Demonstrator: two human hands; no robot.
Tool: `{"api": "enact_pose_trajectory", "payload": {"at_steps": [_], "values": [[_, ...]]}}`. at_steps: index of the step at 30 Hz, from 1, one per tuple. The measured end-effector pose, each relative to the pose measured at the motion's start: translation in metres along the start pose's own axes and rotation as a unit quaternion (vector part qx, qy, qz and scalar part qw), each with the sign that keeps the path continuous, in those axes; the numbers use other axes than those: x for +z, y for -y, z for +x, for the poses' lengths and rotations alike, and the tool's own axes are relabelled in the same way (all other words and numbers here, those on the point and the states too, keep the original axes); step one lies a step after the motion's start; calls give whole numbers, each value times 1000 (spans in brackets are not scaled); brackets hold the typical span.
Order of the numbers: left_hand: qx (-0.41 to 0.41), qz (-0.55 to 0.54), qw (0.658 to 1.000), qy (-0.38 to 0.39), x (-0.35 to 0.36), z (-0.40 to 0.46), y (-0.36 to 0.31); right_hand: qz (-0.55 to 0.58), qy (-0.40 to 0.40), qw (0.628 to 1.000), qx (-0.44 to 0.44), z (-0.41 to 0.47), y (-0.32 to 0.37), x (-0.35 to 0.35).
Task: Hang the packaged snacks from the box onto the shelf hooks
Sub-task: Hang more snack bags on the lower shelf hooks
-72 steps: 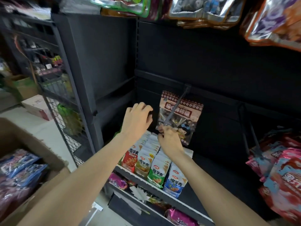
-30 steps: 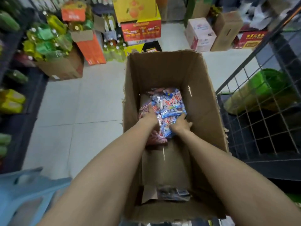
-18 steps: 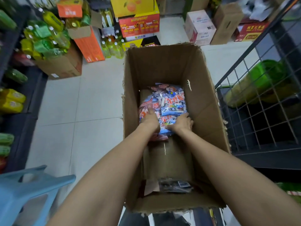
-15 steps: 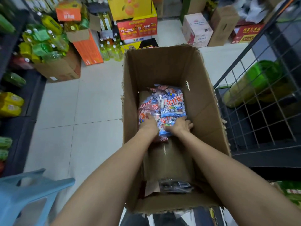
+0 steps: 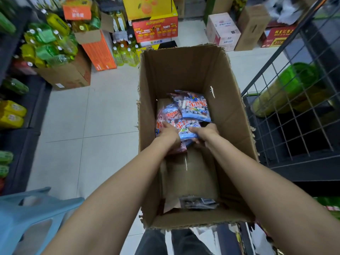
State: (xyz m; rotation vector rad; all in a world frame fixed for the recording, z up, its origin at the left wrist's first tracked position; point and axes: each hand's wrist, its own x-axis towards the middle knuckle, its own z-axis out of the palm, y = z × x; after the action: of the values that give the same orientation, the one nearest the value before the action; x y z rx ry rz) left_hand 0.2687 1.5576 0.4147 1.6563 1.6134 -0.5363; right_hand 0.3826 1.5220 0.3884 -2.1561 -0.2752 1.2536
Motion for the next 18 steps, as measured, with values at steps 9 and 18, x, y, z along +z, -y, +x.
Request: {"api": "enact_pose_trajectory", "payload": {"at_steps": [9, 18], "values": [[133, 61, 986, -74, -2, -30, 2, -275, -65, 950, -130, -50, 14, -19], [241, -8, 970, -24, 2, -71, 2, -267, -114, 917, -275, -103, 9, -53]]}}
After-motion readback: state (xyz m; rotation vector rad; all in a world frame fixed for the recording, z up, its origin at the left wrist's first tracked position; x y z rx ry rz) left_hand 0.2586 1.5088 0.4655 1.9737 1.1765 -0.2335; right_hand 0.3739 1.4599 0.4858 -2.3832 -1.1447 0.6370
